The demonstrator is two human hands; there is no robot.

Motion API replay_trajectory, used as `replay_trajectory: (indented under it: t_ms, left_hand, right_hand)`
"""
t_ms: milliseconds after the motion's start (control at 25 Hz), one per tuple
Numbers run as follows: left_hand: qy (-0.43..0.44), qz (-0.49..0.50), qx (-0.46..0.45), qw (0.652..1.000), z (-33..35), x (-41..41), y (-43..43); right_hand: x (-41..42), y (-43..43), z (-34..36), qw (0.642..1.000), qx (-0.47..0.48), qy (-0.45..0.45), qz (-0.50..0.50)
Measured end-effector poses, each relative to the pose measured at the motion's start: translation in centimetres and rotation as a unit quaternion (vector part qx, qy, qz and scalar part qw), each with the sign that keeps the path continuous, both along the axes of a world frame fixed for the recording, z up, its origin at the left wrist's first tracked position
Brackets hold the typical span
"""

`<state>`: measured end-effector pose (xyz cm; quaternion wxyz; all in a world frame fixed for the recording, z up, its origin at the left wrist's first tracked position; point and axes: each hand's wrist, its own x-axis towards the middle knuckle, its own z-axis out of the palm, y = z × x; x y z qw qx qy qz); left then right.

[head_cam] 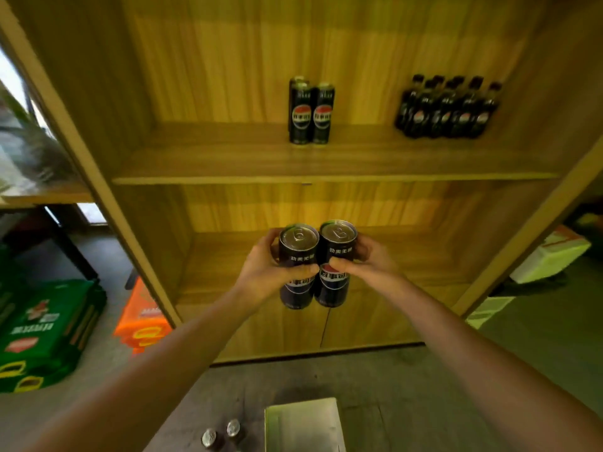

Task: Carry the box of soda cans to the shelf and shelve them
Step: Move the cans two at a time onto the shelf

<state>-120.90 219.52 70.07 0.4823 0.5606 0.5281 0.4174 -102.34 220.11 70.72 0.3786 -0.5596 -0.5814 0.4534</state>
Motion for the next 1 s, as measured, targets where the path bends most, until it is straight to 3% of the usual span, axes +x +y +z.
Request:
replay_trajectory:
  t_ms: [160, 360, 680, 1000]
  left_hand:
    - [-0.022, 0.01, 0.038, 0.999, 7.2, 0.9, 3.3]
    - [-0.046, 0.041, 0.061, 0.996, 11.2, 3.4, 9.5]
    - [-0.09, 0.1, 0.058, 0.989, 11.4, 5.6, 21.3]
    - [-0.101, 0.116, 0.052, 0.987, 9.4, 5.3, 28.7]
  right_hand:
    - [0.4, 2.4, 6.7, 0.998, 0.063, 0.009, -0.009]
    - [1.9, 9.1, 10.7, 0.996, 0.086, 0.038, -0.004]
    - [3.0, 23.3, 10.2, 0.996, 0.076, 0.044, 0.034]
    - [2.3, 31.5, 7.9, 0.996, 0.073, 0.018, 0.037]
